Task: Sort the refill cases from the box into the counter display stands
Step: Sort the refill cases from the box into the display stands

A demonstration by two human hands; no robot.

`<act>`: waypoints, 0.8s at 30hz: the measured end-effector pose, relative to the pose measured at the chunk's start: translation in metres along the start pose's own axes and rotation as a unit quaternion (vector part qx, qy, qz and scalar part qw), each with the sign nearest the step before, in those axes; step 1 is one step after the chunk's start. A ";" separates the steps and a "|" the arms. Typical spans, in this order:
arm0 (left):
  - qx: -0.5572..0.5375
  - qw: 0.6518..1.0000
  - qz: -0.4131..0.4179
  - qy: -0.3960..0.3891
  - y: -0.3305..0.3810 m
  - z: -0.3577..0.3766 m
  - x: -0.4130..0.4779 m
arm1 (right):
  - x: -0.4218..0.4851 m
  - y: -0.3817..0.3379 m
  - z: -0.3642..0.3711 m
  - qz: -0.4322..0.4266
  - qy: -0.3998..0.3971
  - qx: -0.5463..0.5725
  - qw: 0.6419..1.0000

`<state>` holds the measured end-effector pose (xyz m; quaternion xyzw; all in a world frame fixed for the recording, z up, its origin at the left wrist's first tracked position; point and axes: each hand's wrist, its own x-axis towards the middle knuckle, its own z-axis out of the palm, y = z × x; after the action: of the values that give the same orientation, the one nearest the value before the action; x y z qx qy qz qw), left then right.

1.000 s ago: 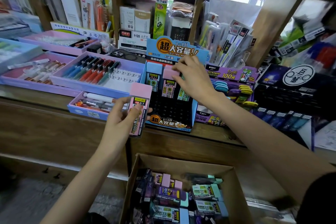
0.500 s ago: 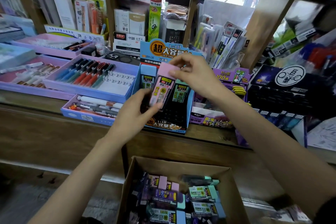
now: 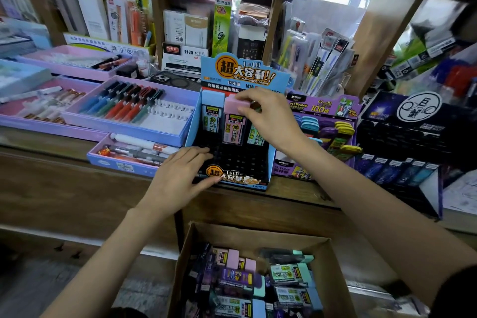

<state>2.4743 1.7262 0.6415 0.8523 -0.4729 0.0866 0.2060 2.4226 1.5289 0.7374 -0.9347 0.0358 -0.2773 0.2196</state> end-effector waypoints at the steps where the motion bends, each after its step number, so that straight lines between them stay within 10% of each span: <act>1: -0.001 1.000 0.003 0.001 0.000 0.000 0.000 | 0.000 0.000 0.000 -0.001 -0.007 -0.001 1.000; 15: -0.010 1.000 0.002 0.003 -0.003 0.002 0.002 | 0.000 0.018 0.012 -0.085 -0.031 -0.193 0.977; 24: -0.007 0.999 0.036 0.037 0.034 -0.012 -0.020 | -0.067 0.002 -0.033 -0.070 -0.072 -0.095 0.990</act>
<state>2.4356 1.7312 0.6541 0.8294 -0.4960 0.1224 0.2262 2.3490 1.5269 0.7277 -0.9691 -0.0191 -0.2190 0.1118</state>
